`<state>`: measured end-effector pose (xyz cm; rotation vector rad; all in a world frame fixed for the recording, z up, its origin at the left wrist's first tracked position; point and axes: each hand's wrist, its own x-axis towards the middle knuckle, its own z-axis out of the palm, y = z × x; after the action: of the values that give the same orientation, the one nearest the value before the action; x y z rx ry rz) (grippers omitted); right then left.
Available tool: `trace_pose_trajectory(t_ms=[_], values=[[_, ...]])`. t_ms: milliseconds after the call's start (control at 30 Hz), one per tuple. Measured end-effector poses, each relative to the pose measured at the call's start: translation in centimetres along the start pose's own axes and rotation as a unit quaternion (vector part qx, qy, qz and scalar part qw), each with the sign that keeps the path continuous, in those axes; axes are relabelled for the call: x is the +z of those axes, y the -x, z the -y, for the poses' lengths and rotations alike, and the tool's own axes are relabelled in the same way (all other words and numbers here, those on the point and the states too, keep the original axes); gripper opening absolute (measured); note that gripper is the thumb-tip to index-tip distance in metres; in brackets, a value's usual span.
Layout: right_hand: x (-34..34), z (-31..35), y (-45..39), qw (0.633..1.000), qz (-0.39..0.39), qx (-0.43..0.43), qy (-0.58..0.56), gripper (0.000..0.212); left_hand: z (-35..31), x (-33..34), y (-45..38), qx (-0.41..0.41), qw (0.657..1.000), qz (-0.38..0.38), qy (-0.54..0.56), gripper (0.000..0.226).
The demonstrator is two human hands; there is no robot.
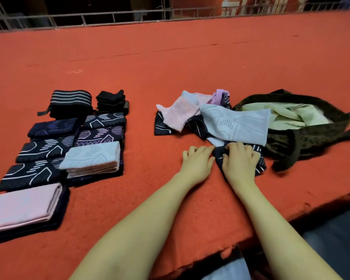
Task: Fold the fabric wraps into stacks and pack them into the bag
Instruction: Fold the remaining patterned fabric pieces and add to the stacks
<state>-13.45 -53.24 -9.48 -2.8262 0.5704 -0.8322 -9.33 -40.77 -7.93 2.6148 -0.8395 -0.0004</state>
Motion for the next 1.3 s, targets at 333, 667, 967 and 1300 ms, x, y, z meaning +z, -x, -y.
trace_pose_trajectory(t_ms=[333,667,967,1300], values=[[-0.5,0.0,0.7,0.995,-0.077,-0.034,-0.059,0.025,-1.1,0.5,-2.1,-0.045,0.997,-0.059,0.011,0.026],[-1.6,5.2,3.7,0.976,-0.032,-0.171,-0.129,0.044,6.3,-4.5,8.2,-0.016,0.990,-0.134,-0.048,0.017],[-2.4,12.9,7.6,0.961,0.036,-0.187,-0.200,0.037,12.7,-8.7,16.4,0.003,0.962,-0.190,-0.195,0.029],[-2.6,14.8,9.3,0.975,0.048,-0.145,-0.164,0.041,15.2,-11.1,21.2,-0.023,0.955,-0.155,-0.250,0.038]])
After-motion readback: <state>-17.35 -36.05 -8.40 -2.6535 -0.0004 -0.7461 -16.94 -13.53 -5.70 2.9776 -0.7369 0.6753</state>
